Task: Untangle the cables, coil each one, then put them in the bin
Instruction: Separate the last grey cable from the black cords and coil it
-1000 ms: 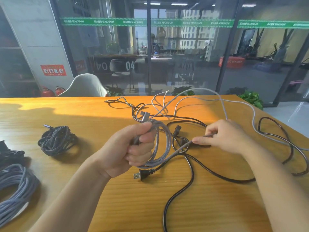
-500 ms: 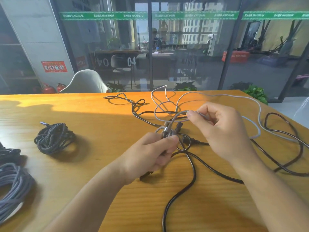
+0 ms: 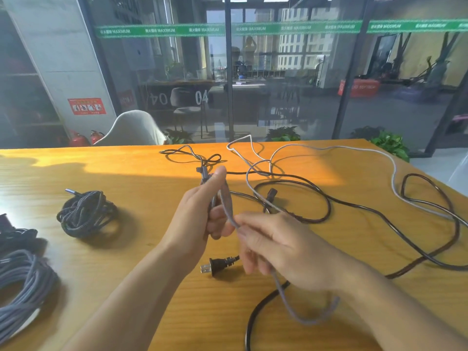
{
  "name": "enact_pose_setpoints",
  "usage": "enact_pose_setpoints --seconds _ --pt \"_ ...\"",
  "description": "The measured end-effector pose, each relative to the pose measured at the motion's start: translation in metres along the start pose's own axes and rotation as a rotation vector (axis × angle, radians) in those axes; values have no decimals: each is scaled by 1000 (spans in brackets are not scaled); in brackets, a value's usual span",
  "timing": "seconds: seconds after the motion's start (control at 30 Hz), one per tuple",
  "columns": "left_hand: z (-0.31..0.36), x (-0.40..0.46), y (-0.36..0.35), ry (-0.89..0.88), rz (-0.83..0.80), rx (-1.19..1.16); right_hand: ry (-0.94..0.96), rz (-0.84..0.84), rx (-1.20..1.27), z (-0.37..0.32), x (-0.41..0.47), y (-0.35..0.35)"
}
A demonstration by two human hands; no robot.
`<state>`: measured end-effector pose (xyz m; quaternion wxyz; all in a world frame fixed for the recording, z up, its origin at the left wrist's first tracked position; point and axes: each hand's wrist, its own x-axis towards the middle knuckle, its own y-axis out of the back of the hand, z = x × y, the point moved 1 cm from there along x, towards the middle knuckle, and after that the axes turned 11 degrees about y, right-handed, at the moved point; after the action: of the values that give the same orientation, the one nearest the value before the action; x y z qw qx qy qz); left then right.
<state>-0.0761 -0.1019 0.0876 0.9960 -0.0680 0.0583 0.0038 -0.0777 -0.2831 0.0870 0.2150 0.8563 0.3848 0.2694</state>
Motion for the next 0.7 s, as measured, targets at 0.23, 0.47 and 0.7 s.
enact_pose_setpoints --seconds 0.23,0.47,0.7 --pt "6 0 -2 -74 -13 -191 -76 -332 363 4 3 -23" --pt "12 -10 -5 -39 -350 -390 -142 -378 333 24 8 -19" --pt "11 -13 9 65 -693 -280 -223 -258 -58 43 4 27"
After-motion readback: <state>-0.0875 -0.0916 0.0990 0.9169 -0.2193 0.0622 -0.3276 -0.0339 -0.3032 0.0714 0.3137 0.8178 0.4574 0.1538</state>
